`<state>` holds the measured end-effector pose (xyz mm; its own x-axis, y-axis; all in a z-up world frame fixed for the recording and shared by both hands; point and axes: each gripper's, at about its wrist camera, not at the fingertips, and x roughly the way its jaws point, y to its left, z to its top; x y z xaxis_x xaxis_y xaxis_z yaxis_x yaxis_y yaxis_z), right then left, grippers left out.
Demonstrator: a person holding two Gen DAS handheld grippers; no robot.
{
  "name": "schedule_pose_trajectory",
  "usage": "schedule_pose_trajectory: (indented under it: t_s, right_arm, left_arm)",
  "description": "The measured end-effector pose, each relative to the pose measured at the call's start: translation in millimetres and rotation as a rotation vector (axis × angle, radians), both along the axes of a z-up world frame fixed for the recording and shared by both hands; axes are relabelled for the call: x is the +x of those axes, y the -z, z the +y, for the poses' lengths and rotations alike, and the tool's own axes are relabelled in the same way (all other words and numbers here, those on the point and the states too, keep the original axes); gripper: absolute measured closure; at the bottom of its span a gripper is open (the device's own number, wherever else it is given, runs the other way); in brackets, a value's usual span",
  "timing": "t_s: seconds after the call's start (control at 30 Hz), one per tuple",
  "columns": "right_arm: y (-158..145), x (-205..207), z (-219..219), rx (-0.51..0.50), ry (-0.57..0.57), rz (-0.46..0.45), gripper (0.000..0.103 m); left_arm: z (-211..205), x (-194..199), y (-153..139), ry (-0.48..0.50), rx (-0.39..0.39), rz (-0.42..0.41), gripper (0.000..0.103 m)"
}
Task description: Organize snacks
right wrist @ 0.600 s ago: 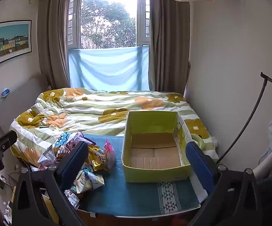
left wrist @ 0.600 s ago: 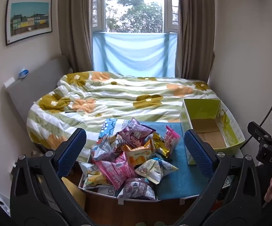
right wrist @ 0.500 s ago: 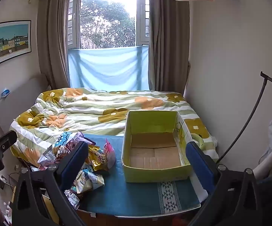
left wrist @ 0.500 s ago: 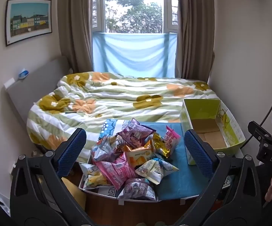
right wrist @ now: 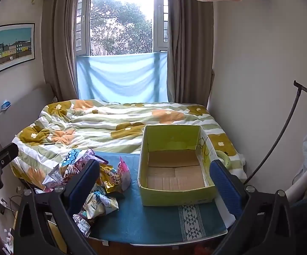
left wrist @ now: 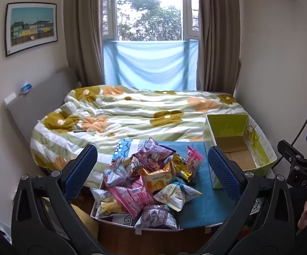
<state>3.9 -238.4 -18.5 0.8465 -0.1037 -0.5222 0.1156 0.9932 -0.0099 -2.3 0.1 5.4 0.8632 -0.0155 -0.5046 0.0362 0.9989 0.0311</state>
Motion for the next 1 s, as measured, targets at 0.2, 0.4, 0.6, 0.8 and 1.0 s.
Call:
schedule_pose_trajectory:
  t_s: [0.2,0.4,0.6,0.8,1.0]
  right_arm:
    - [5.6,2.7,-1.7,0.007,0.005,-0.004,0.0]
    - [6.0,3.2,-1.7,0.007,0.006,-0.004,0.0]
    - [6.1,3.3,-1.8,0.013,0.005,-0.004,0.0]
    - [5.2,4.1,-1.3,0.011,0.003,0.003,0.0]
    - [7.5,5.0,-1.8,0.013,0.003,0.007,0.0]
  left_arm:
    - [-2.3,1.8,0.0,0.001,0.002,0.002,0.0]
    - [-3.2,1.9,0.7,0.001,0.001,0.001,0.0]
    - [-4.4,1.5,2.2,0.002,0.003,0.003,0.0]
    - [-5.3,6.3,3.7,0.001,0.005,0.015,0.0]
    - [-5.6,7.3,4.2,0.001,0.005,0.017,0.0]
